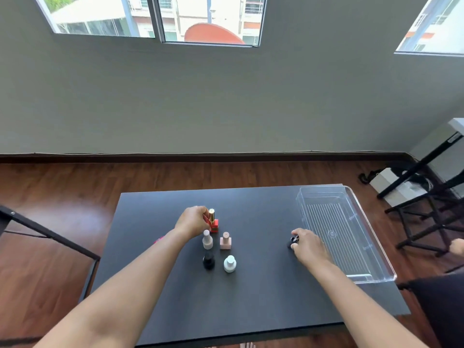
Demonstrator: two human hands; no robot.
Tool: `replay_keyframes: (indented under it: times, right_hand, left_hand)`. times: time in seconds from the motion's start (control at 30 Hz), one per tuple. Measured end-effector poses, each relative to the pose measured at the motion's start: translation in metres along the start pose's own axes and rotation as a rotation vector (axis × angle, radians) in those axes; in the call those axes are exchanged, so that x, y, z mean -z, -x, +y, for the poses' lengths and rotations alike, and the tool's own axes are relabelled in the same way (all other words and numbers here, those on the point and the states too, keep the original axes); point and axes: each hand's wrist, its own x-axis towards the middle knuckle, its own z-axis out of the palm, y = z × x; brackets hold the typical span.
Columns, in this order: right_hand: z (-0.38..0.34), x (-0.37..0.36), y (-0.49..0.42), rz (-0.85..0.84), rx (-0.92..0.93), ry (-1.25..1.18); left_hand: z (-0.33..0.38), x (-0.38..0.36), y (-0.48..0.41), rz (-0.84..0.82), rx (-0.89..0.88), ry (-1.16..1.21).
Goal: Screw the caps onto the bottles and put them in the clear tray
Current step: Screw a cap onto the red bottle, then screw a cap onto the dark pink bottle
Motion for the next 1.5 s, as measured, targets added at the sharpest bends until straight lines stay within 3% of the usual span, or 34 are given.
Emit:
replay_keyframes:
  times: [0.27, 0.47, 0.63, 0.87, 1.03, 1.2, 1.5]
  right_hand:
    - [0.003, -0.007, -0.006, 0.031, -0.011, -0.018]
    - [-0.015, -0.004, -0.001, 0.07, 0.063, -0.228]
    - [-0.046, 0.001, 0.009, 0.094, 0.145, -0.448]
    - [-0.083, 0.0, 0.021, 0.005, 0.273, -0.558]
    - [-0.107, 0.0, 0.028, 0.007, 0.375, -0.561]
    - [-0.126, -0.002, 0.033, -0.023, 0.441, -0.565]
    - [-0.146, 0.008, 0.047, -0.048, 0.502, -0.596]
  left_hand:
    - [-0.002, -0.005, -0.004, -0.02, -0.033, 0.048]
    - [-0.009, -0.007, -0.004, -0.02, -0.036, 0.127]
    - [-0.025, 0.003, 0.007, 0.087, -0.039, 0.2]
    - [-0.073, 0.029, 0.035, 0.296, 0.034, 0.18]
    - [-0.112, 0.038, 0.051, 0.235, 0.157, 0.118]
    - [-0.125, 0.033, 0.059, 0.094, 0.169, 0.11]
    - [-0.125, 0.017, 0.062, 0.206, 0.235, 0.176]
